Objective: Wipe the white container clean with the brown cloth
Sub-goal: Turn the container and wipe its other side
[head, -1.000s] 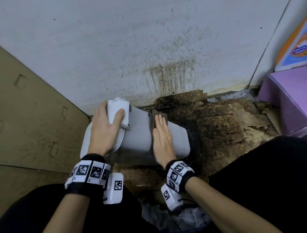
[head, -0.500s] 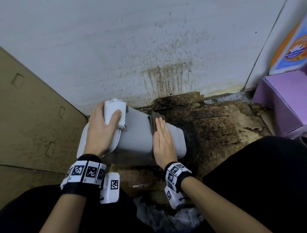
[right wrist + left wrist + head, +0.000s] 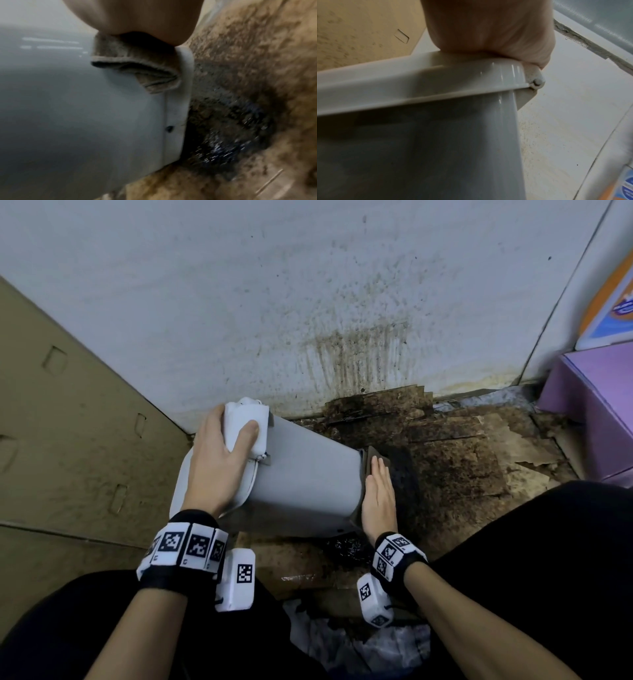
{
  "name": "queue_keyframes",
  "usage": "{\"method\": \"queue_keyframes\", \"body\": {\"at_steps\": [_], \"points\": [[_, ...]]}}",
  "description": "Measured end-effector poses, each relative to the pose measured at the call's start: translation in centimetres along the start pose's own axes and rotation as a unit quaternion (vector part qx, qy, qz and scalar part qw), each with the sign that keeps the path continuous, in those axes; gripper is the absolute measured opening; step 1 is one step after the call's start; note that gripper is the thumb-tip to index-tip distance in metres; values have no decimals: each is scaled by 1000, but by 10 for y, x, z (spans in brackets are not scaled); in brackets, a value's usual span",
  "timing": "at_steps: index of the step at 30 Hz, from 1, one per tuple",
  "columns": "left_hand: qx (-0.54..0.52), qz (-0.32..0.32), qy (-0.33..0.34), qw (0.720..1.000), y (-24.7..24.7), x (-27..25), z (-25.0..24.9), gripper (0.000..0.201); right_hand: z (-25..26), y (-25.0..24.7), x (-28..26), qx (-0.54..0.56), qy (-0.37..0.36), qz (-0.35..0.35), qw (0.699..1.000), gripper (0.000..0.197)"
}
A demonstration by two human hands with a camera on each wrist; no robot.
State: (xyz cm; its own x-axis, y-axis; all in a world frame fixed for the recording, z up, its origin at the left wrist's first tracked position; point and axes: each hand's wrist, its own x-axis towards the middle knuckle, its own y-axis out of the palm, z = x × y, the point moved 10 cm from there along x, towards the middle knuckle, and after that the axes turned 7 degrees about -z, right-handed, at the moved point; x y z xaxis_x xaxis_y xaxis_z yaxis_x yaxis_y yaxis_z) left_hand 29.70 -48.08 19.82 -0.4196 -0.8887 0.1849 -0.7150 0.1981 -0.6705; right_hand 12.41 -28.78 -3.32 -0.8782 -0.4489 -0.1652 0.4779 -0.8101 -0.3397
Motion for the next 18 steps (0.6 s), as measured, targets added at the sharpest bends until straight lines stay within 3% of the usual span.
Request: {"method": "queue_keyframes", "body": {"at_steps": [6,13,18], "points": [[6,1,0,1000,1,-2,1,76,39,17,-10,1,-9,-6,1000,52],[4,5,5,1000,4,-3,0,75,163,50,-52,99,-132,112,980,59],[2,7,11,1000,3,-5,-1,79,169,51,-61,11,-205,67,976,55]]}}
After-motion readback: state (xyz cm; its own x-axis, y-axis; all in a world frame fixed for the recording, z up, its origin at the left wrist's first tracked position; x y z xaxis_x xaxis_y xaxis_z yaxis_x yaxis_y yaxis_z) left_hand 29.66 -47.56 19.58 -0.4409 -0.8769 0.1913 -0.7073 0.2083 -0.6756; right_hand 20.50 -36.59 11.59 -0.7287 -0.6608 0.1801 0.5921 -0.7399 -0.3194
